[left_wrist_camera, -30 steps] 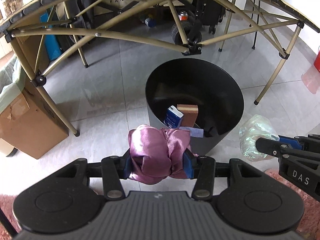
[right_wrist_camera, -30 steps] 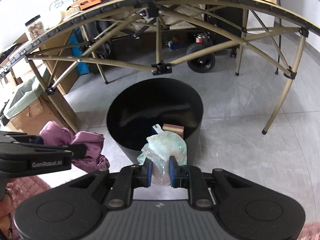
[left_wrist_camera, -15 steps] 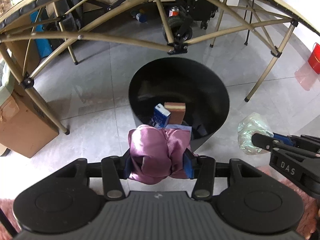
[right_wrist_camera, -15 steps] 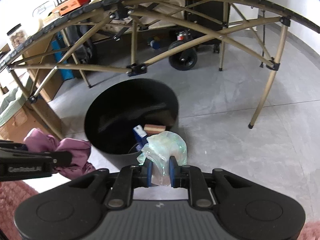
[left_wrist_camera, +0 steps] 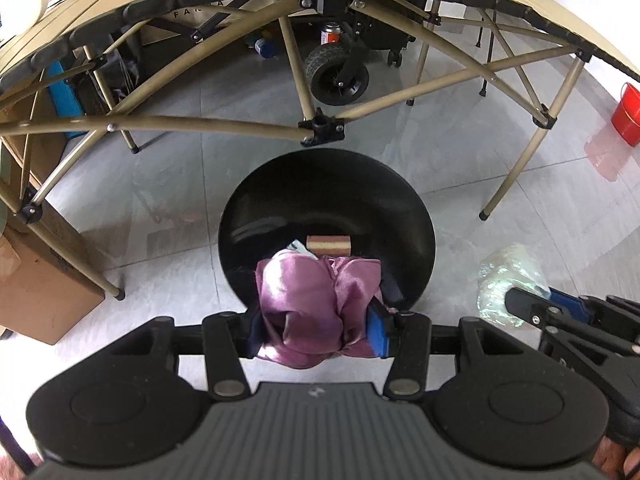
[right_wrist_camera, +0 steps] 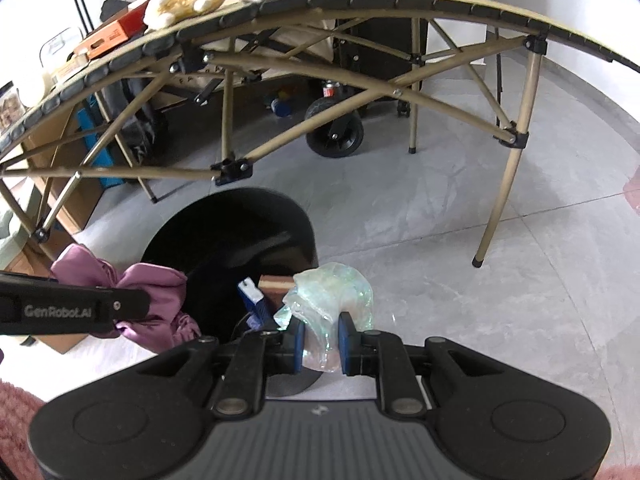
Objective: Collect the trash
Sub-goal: 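Carry the purple bow and plastic bag down over the black bin, then open the left gripper to drop the purple bow into the bin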
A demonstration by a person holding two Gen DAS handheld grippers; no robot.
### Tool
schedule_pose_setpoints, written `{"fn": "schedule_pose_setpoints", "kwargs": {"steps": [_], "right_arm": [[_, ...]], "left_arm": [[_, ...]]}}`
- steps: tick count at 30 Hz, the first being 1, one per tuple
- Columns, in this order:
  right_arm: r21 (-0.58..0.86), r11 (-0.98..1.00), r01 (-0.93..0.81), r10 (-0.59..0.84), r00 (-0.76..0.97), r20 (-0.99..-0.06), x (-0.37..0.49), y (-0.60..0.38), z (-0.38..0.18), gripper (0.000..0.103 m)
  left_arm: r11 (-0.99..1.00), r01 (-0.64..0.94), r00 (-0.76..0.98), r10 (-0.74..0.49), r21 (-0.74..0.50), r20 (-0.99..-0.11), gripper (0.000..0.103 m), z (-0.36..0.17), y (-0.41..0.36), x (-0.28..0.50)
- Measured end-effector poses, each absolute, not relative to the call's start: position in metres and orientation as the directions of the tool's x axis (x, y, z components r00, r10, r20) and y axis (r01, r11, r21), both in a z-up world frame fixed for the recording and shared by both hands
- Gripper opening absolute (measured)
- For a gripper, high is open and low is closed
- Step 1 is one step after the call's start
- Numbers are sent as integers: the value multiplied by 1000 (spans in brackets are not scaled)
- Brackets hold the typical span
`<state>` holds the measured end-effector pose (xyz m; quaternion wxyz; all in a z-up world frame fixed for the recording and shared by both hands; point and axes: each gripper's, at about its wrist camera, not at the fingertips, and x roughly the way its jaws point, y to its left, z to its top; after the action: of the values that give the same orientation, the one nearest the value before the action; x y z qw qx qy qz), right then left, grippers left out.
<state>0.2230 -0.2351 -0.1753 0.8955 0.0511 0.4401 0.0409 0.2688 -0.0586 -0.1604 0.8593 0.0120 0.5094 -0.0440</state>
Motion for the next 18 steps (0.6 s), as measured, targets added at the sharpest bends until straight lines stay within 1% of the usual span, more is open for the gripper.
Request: {"fn": "schedule_pose_setpoints", "kwargs": {"steps": [9,18], "right_arm": [[121,993,-17,104,633,-767,236,-242,-166,16],[120,993,8,89,619,-781,244,-245,-172,16]], "left_arm": [[998,49,463,-49,-30,-885,49,-166,-63,302],[999,2,455,-45,-49,-890,49,-172,-67,327]]}}
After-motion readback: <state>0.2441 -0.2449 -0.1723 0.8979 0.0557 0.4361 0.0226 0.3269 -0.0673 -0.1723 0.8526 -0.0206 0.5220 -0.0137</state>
